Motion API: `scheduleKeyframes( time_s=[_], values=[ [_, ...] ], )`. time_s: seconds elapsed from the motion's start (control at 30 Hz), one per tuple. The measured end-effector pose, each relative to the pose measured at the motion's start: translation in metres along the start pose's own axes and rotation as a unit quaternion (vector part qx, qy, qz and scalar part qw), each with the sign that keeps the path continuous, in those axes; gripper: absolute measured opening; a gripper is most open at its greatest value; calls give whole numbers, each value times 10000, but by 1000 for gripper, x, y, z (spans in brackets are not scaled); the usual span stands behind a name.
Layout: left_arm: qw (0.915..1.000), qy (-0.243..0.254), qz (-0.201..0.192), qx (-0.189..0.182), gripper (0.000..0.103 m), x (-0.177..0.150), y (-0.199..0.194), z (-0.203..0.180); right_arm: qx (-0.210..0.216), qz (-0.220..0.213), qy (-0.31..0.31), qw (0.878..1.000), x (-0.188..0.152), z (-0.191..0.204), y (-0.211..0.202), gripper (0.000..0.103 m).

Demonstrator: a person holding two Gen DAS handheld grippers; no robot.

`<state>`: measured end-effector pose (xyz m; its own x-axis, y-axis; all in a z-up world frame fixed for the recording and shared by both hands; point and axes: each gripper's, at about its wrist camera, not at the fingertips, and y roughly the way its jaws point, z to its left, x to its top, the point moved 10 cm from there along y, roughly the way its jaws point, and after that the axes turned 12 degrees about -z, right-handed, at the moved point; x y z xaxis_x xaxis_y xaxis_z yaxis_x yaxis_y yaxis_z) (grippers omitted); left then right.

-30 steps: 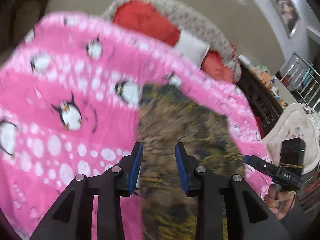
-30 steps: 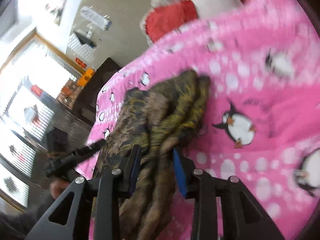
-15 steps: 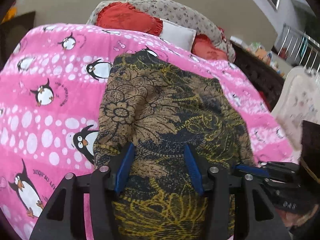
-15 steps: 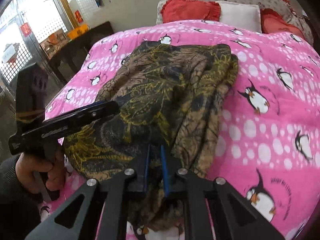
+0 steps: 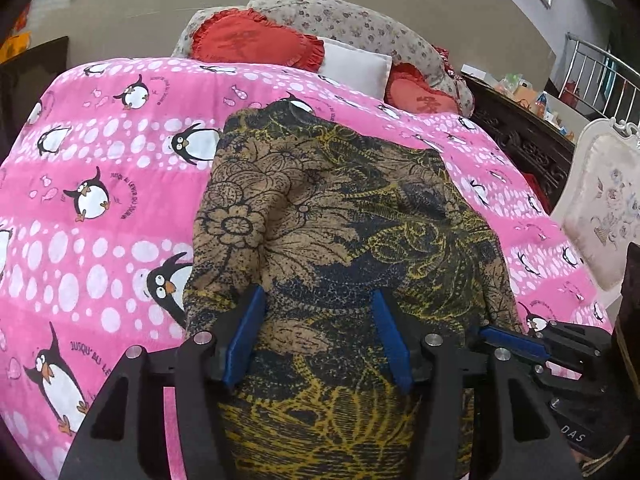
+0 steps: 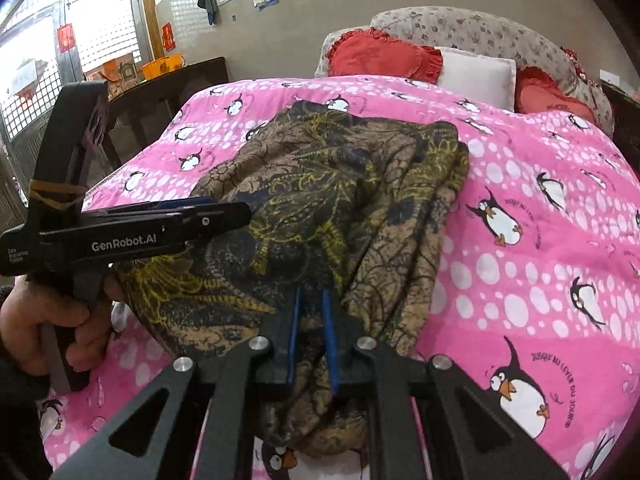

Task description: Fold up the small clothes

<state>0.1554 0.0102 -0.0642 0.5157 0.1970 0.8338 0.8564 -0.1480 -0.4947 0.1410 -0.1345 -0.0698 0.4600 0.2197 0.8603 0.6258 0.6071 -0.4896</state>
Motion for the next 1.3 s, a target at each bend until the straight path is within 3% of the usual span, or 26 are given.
scheduleKeyframes(
  time_s=[0.87, 1.13, 1.3],
  values=[
    [10000, -46, -24, -27, 36, 0, -4, 0, 47, -31, 49, 10000, -2, -1, -1, 11],
    [9997, -190, -122, -55, 36, -18, -43, -2, 102, -33, 164, 9998, -2, -4, -3, 11],
    [9997, -133, -187, -10, 38, -20, -40, -2, 173, -9, 317, 9993, -4, -4, -6, 11]
  ],
)
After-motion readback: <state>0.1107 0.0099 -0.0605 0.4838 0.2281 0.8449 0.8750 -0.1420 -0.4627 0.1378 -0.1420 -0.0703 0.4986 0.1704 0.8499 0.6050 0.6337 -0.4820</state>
